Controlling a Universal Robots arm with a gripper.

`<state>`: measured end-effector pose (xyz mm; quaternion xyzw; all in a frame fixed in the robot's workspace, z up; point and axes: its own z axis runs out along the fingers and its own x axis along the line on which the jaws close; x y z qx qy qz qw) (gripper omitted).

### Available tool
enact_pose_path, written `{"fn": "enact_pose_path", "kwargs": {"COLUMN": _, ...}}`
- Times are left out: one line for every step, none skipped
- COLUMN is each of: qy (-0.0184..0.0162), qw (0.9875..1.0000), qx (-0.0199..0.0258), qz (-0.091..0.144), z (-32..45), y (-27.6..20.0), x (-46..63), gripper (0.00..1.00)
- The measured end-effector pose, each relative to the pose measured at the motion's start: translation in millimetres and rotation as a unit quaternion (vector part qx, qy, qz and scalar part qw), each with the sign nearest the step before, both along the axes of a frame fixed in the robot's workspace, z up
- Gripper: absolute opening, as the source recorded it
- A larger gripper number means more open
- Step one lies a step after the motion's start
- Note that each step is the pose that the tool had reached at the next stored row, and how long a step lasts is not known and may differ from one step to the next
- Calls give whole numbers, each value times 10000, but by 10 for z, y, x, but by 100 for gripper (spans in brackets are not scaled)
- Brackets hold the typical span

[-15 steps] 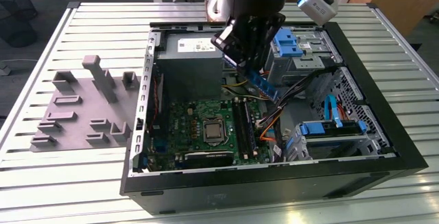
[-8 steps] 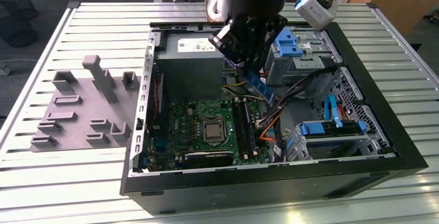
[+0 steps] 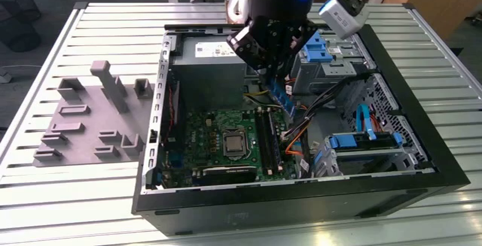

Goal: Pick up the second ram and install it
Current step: 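Insert the second ram into the second slot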

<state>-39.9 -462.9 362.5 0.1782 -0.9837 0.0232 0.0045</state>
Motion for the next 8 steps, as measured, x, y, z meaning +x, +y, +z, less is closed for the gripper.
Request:
{"fn": "enact_pose_path", "kwargs": {"qy": 0, "qw": 10000, "qx": -1, "qz": -80, "z": -3, "y": 0, "x": 0, "gripper": 14}}
{"fn": "enact_pose_path", "kwargs": {"qy": 0, "qw": 9999, "qx": -1, "qz": -162, "z": -6, "y": 0, "x": 0, "gripper": 14}}
{"fn": "enact_pose_path", "kwargs": {"qy": -1, "qw": 9997, "qx": -2, "qz": -241, "z": -10, "y": 0, "x": 0, "gripper": 14}}
{"fn": "enact_pose_path", "kwargs": {"qy": -1, "qw": 9995, "qx": -3, "qz": -322, "z": -12, "y": 0, "x": 0, "gripper": 14}}
{"fn": "enact_pose_path", "kwargs": {"qy": -1, "qw": 9992, "qx": -4, "qz": -402, "z": -16, "y": 0, "x": 0, "gripper": 14}}
{"fn": "enact_pose_path", "kwargs": {"qy": -2, "qw": 9988, "qx": -5, "qz": -488, "z": -19, "y": 0, "x": 0, "gripper": 14}}
{"fn": "enact_pose_path", "kwargs": {"qy": -2, "qw": 9984, "qx": -6, "qz": -566, "z": -22, "y": 1, "x": 0, "gripper": 14}}
{"fn": "enact_pose_path", "kwargs": {"qy": -3, "qw": 9979, "qx": -7, "qz": -644, "z": -25, "y": 1, "x": 0, "gripper": 14}}
